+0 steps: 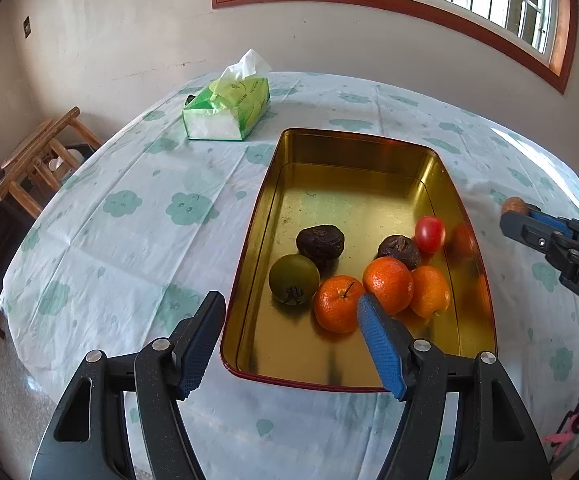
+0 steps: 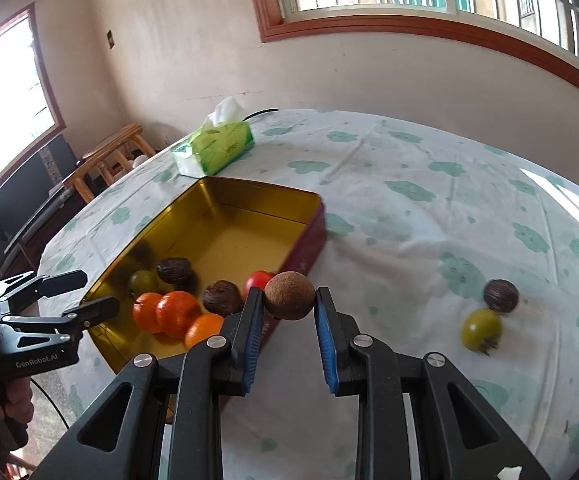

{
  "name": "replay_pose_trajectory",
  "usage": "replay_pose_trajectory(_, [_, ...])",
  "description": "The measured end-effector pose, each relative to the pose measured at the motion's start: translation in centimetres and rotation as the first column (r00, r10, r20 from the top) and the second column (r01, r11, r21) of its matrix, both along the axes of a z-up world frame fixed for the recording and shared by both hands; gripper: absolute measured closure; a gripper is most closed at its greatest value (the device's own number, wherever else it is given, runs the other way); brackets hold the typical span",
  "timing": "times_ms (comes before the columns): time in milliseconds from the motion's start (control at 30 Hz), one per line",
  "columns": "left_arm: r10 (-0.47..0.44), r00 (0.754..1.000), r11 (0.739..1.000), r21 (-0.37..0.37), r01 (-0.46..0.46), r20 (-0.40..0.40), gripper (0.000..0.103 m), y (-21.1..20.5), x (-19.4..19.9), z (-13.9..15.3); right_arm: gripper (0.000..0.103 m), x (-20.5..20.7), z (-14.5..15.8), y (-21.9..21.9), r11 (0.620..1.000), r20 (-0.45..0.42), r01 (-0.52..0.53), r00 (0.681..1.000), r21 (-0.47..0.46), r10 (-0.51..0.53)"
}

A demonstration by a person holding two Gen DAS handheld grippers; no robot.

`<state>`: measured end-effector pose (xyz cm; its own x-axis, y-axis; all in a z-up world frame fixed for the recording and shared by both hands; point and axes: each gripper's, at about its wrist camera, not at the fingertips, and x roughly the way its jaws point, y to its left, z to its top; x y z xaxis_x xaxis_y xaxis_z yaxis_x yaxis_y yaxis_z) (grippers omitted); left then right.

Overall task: Organize fruits
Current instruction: 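Carry the brown kiwi into the tin tray with the right tool and release, then move the right tool to a dark brown fruit and grasp it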

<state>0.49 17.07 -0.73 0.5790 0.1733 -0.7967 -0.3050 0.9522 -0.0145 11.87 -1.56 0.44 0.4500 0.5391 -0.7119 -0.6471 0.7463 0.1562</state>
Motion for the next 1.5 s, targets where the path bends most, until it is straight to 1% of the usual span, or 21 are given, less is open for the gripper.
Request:
replay_pose_trajectory(167, [0.021,1.0,1.0,-0.004,-0.021,0.003,0.034,0.6,-0.4,0.0,0.079,-0.4,-0.7,3.3,0.997,-0.008,-0.067,0.998,-0.035,0.067])
replay_pose_trajectory(300, [0.034,0.999,0.999,-0.011,-0.034,0.004,0.034,0.9,-0.7,-0.2,0.078,-0.1,-1.9,4.9,0.992,-0.025,-0.095,0.995,-0.077,0.094])
replay_pose_trajectory(467, [0.046,0.999,0.999,-0.014,-0.045,0.007,0.034,1.3,-1.0,-0.2,0.078,-0.1,-2.8,5.7,0.991,-0.025,-0.093,0.996,-0.098,0.091])
replay_pose_trajectory(633, [0.046,0.999,0.999,-0.021,-0.046,0.007,0.034,1.5,-1.4,-0.3,0.078,0.2,-3.3,5.7,0.992,-0.034,-0.087,0.996,-0.09,0.084])
replay_pose_trajectory(667, [0.049,0.999,0.999,-0.021,-0.049,0.004,0.034,1.5,-1.3,-0.4,0.077,0.2,-3.2,5.7,0.992,-0.035,-0.086,0.996,-0.088,0.083])
replay_pose_trajectory(733, [0.049,0.999,0.998,-0.031,-0.049,0.002,0.034,1.5,-1.3,-0.4,0.072,0.2,-2.9,5.4,0.994,-0.034,-0.077,0.997,-0.073,0.075])
replay_pose_trajectory(800, [0.048,0.999,0.998,-0.033,-0.048,0.002,0.034,1.3,-1.2,-0.4,0.06,0.1,-2.1,4.6,0.997,-0.012,-0.058,0.998,-0.045,0.057])
replay_pose_trajectory(933, [0.035,0.999,0.999,-0.029,-0.035,-0.002,0.034,0.8,-1.0,-0.3,0.06,0.6,-0.1,1.6,1.0,0.023,-0.007,1.0,-0.012,0.008])
replay_pose_trajectory(1000, [0.027,1.0,0.999,-0.033,-0.027,0.0,0.034,0.5,-0.8,-0.2,0.06,1.7,0.7,-0.4,0.998,0.047,0.043,0.998,-0.039,-0.041])
replay_pose_trajectory(1100, [0.018,1.0,0.999,-0.038,-0.018,0.005,0.034,0.1,-0.6,0.0,0.06,4.6,1.1,-4.3,0.985,0.039,0.155,0.988,-0.08,-0.153])
replay_pose_trajectory(1200, [0.008,1.0,0.999,-0.041,-0.008,0.007,0.034,-0.5,-0.2,0.2,0.06,8.2,0.3,-7.7,0.956,-0.003,0.243,0.969,-0.163,-0.247])
replay_pose_trajectory(1300, [-0.004,1.0,0.999,-0.04,0.004,0.004,0.034,-1.1,0.1,0.3,0.06,11.3,-1.3,-9.8,0.931,-0.081,0.28,0.949,-0.232,-0.305])
replay_pose_trajectory(1433, [-0.025,1.0,0.999,-0.039,0.025,-0.005,0.034,-2.1,0.6,0.4,0.06,14.0,-3.1,-11.3,0.909,-0.159,0.309,0.919,-0.279,-0.361])
replay_pose_trajectory(1500, [-0.038,0.999,0.999,-0.036,0.037,-0.004,0.034,-2.6,0.8,0.6,0.06,15.0,-3.9,-11.5,0.908,-0.2,0.309,0.907,-0.282,-0.371])
